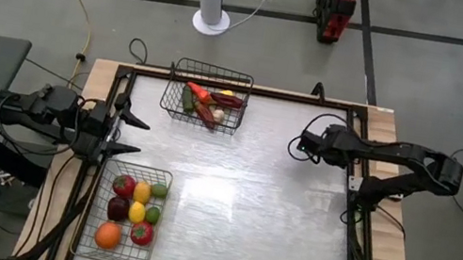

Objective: Sort produce into baskets
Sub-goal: Put the yellow lemon into the silver wire basket

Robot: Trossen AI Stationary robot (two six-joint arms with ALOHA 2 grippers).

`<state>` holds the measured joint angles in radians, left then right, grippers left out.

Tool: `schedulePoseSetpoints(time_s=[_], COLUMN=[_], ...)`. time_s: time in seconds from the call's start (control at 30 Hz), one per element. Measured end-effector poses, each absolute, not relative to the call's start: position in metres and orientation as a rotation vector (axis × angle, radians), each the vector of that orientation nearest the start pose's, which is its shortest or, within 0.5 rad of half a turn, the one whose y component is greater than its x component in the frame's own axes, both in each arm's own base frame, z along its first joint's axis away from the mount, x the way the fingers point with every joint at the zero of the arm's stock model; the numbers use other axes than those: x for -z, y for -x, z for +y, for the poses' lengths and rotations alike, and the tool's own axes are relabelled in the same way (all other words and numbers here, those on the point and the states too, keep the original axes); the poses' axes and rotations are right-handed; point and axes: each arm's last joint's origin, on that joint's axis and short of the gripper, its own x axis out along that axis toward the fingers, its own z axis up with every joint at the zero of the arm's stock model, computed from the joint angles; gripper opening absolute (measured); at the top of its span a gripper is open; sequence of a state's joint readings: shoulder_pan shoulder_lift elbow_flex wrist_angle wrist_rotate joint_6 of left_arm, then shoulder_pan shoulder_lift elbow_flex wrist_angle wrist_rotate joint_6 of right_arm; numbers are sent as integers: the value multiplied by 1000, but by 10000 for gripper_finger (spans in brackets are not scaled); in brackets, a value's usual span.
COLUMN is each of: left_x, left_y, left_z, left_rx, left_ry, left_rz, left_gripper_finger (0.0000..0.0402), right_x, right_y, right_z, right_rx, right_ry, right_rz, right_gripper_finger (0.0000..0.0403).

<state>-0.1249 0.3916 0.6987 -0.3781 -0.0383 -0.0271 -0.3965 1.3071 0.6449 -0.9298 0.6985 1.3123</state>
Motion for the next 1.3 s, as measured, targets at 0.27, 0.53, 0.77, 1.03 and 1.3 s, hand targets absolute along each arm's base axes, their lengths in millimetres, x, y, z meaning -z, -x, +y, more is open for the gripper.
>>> schedulePoseSetpoints(time_s=[0.27,0.53,0.77,1.03,1.3], left_x=[-329,-329,-329,-329,-329], left_y=[-87,-87,-87,-87,-87], left_z=[-10,-10,-10,-10,-9], left_rx=[86,86,76,75,73], left_ry=[15,16,16,16,14], left_rz=[72,70,70,70,70], left_gripper_finger=[279,279,279,279,279], right_x=[-149,-123,-114,-114,-113], right_y=[-143,-127,-129,-129,-132], right_z=[-82,-76,-78,-82,-81], right_rx=[1856,1916,1853,1849,1782], right_ry=[-638,-668,-645,-625,-599], right_rz=[670,538,477,516,609], right_gripper_finger=[363,363,358,306,259])
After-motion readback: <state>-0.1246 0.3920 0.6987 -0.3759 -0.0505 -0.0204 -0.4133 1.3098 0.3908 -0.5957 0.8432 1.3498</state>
